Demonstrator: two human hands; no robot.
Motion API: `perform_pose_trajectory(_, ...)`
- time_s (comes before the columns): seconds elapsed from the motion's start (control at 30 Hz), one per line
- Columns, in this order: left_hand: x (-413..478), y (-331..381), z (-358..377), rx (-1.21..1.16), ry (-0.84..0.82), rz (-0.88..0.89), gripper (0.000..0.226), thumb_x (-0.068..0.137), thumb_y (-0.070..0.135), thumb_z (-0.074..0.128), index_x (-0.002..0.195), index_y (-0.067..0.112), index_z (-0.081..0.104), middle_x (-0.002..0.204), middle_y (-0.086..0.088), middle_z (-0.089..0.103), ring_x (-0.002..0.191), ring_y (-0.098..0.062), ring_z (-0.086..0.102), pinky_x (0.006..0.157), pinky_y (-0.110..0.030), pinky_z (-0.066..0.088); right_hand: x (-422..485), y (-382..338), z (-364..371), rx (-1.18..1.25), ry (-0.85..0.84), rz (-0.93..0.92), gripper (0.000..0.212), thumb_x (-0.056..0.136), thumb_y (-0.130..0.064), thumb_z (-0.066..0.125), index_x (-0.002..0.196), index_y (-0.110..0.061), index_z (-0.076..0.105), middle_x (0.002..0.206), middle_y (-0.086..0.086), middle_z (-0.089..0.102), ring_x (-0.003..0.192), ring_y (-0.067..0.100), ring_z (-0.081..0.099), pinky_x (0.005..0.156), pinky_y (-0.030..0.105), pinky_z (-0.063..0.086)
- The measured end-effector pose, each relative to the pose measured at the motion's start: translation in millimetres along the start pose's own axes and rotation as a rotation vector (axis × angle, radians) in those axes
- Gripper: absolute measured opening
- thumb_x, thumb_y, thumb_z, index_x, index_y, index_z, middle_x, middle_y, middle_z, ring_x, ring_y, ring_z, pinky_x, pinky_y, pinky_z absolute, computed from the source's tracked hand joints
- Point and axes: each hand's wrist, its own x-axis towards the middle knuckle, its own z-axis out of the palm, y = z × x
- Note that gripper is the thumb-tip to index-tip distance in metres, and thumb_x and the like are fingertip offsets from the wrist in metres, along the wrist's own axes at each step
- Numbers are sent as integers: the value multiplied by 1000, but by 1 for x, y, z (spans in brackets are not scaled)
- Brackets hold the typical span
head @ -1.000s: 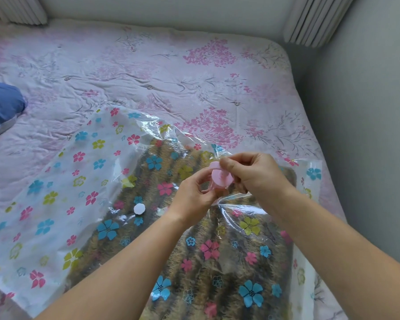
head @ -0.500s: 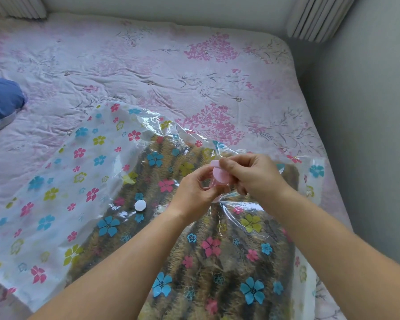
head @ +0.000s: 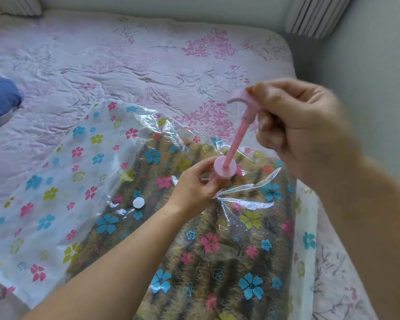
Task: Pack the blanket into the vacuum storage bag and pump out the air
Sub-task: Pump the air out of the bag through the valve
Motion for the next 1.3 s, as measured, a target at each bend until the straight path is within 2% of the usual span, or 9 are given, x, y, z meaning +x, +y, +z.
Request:
perform_pose_trajectory(0.13,1,2,0,-66,29,-7,42,89,15,81,127,28,71,115,12,77,109,-8,73,90,-20,57,-10,68,5,-258,93,275,18,97,-12,65,85,-2,73,54,2,60,39,9,44,39,20,37)
perform_pose_trajectory(0.23,-1,-1,-1,-50,30,-10,33,91,16,80,123,22,72,112,8,78,109,-8,72,90,-25,60,-14,92,2,-290,105,384,22,97,-17,66,90,2,74,58,3,63,44,9,48,44,21,41)
perform_pose_trajectory(0.37,1,-1,-1,-46,23,-6,41,90,17,80,128,30,70,116,14,77,112,-2,70,91,-19,56,-8,70,3,-294,82,289,22,97,-12,65,86,5,72,56,3,64,43,10,48,42,20,40)
perform_pose_trajectory(0.57,1,0,-1,-17,10,5,49,88,22,82,123,53,66,123,25,71,118,0,66,91,-18,57,6,-6,1,18,-5,-55,13,92,-16,71,86,-5,77,55,5,62,36,12,43,42,20,36)
perform_pose_trajectory(0.73,1,-2,2,-77,37,-11,45,90,14,80,131,29,69,121,15,75,112,-4,70,91,-22,58,-3,54,2,-175,69,112,16,96,-13,68,83,-7,75,56,3,62,40,12,46,39,21,38)
perform_pose_trajectory(0.9,-1,-6,1,-65,32,-24,29,91,10,79,117,21,73,109,6,78,108,-13,72,94,-33,61,-15,101,-5,-256,99,359,26,98,-17,64,90,8,70,65,8,64,45,13,46,46,24,40)
perform_pose_trajectory(1.03,1,-5,2,-64,22,-17,42,89,12,80,128,24,71,117,9,77,112,-8,71,92,-25,59,-11,71,-2,-267,88,266,20,96,-14,67,84,0,73,59,4,65,42,10,48,42,21,39)
perform_pose_trajectory(1.2,1,-6,0,-15,11,-21,50,88,23,83,133,36,68,128,20,71,116,-1,68,96,-26,58,2,0,-2,27,2,-38,12,91,-16,71,85,-9,79,56,5,62,38,11,43,42,19,35)
perform_pose_trajectory(1.3,1,-6,2,-26,21,-29,49,88,21,83,133,35,68,128,18,72,116,-3,68,95,-25,58,1,15,-1,-34,37,-26,13,92,-15,70,84,-11,78,56,3,63,39,11,45,40,20,37)
